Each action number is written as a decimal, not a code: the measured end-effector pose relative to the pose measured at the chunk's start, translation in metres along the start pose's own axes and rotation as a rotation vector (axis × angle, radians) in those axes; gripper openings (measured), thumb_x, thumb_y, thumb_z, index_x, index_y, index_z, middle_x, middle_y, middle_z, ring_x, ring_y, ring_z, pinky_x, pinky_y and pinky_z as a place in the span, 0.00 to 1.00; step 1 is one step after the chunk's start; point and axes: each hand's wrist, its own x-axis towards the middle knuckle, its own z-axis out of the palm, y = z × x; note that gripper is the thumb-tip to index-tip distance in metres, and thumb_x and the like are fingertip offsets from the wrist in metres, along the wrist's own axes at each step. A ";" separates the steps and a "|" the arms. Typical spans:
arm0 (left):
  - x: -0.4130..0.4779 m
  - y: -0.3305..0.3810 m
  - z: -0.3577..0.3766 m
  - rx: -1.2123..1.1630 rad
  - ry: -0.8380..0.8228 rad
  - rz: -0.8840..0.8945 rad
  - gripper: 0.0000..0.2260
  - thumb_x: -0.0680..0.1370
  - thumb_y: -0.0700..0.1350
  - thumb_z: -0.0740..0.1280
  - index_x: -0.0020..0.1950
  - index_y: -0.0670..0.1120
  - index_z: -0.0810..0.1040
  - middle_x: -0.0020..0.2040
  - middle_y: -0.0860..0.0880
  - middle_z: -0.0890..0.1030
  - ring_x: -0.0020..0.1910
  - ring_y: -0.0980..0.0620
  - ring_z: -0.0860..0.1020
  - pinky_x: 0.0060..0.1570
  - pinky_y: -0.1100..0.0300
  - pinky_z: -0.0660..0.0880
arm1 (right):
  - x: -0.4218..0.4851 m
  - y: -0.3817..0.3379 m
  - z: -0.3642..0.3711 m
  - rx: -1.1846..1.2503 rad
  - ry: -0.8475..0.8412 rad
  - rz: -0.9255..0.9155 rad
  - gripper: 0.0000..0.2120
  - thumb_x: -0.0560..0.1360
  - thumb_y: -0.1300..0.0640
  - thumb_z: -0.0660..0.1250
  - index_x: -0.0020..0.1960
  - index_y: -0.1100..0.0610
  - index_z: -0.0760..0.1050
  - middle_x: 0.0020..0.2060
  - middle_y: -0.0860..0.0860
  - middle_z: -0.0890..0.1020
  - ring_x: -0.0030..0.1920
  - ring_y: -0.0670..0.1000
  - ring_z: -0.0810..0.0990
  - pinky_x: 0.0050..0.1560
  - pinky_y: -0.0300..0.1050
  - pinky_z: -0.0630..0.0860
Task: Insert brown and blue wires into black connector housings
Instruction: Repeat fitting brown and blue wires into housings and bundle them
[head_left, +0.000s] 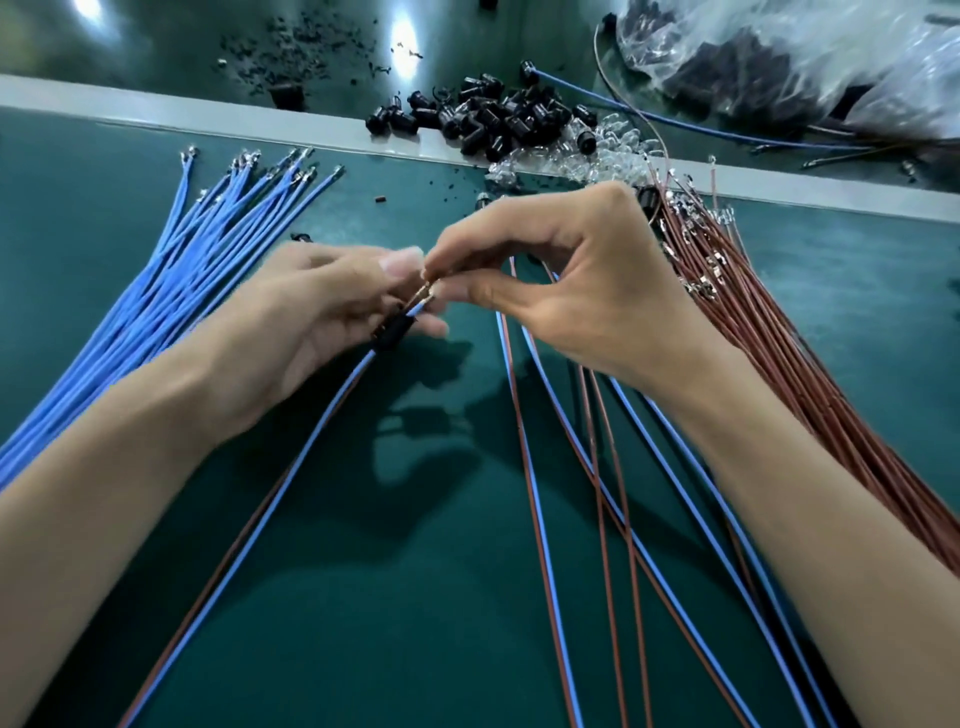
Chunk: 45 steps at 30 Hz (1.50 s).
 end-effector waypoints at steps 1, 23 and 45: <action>0.003 0.000 -0.003 0.082 0.098 0.061 0.08 0.71 0.47 0.68 0.44 0.45 0.83 0.41 0.48 0.85 0.43 0.54 0.82 0.48 0.65 0.77 | -0.001 0.001 -0.001 -0.011 -0.013 0.010 0.08 0.69 0.66 0.74 0.49 0.62 0.82 0.40 0.51 0.84 0.40 0.45 0.82 0.48 0.34 0.77; 0.018 -0.022 0.011 1.260 0.415 0.083 0.27 0.80 0.54 0.56 0.76 0.42 0.58 0.78 0.39 0.52 0.77 0.44 0.49 0.74 0.52 0.45 | -0.002 0.005 -0.002 -0.095 -0.127 0.120 0.05 0.69 0.66 0.74 0.44 0.62 0.83 0.37 0.51 0.84 0.37 0.41 0.81 0.45 0.33 0.76; 0.034 -0.023 0.019 0.977 0.093 0.544 0.13 0.76 0.49 0.65 0.44 0.39 0.79 0.36 0.50 0.77 0.33 0.53 0.72 0.36 0.62 0.67 | -0.011 0.032 -0.036 0.144 0.204 0.242 0.12 0.69 0.69 0.73 0.50 0.59 0.79 0.41 0.51 0.83 0.40 0.42 0.83 0.46 0.33 0.77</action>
